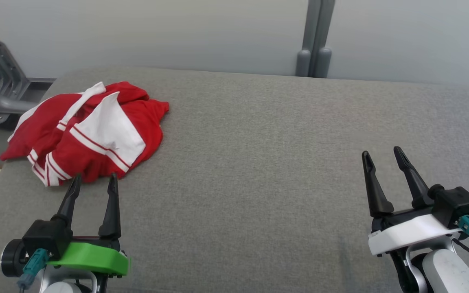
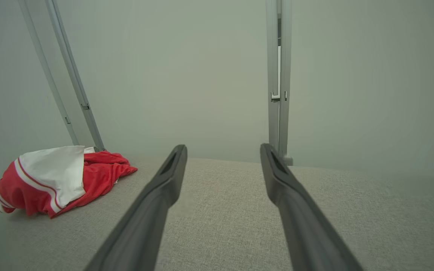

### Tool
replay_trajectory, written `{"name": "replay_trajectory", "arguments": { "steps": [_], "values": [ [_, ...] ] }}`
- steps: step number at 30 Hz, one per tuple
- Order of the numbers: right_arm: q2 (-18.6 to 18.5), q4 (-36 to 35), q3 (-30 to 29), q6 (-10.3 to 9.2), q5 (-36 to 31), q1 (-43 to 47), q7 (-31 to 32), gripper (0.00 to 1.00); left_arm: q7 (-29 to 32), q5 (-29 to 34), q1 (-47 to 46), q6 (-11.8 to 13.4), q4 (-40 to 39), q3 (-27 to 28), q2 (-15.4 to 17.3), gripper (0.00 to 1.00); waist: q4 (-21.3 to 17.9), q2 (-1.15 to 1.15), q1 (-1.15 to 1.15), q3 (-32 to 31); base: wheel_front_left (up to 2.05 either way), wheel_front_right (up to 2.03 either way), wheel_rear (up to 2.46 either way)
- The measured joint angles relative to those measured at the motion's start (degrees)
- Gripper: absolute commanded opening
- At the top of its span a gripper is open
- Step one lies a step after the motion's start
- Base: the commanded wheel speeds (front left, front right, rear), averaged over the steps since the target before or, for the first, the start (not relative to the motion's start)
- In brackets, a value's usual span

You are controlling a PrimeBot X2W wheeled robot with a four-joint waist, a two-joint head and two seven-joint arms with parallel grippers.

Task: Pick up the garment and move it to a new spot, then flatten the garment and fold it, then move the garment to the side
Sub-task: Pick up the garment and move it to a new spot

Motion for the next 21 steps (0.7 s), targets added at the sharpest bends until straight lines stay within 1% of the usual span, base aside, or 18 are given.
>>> {"name": "replay_trajectory", "arguments": {
  "steps": [1, 6, 9, 16, 21],
  "values": [
    [0.0, 0.0, 0.0, 0.25, 0.0, 0.0, 0.0, 1.00, 0.0, 0.0, 0.0, 0.0, 0.1, 0.2, 0.0, 1.00, 0.7, 0.00, 0.00, -0.1, 0.00, 0.00, 0.00],
    [0.1, 0.0, 0.1, 0.27, 0.4, 0.1, 0.0, 1.00, 0.0, 0.0, 0.0, 0.0, 0.4, 0.7, 0.0, 1.00, 4.1, 0.00, 0.00, -0.4, 0.00, 0.00, 0.00],
    [0.2, 0.1, 0.1, 0.77, 0.4, 0.2, 0.0, 1.00, 0.0, 0.0, 0.0, 0.0, 0.6, 0.7, 0.0, 1.00, 6.2, 0.00, 0.00, -0.6, 0.00, 0.00, 0.00],
    [0.4, 0.2, 0.1, 0.79, 0.4, 0.9, 0.0, 1.00, 0.0, 0.0, 0.0, 0.0, 1.3, 1.0, 0.0, 1.00, 10.9, 0.00, 0.00, -0.9, 0.00, 0.00, 0.00],
    [0.6, 0.3, 0.6, 0.88, 0.4, 1.0, 0.0, 1.00, 0.0, 0.0, 0.1, 0.0, 1.4, 1.3, 0.1, 1.00, 13.6, 0.00, 0.00, -1.1, 0.00, 0.00, 0.00]
  ]
}}
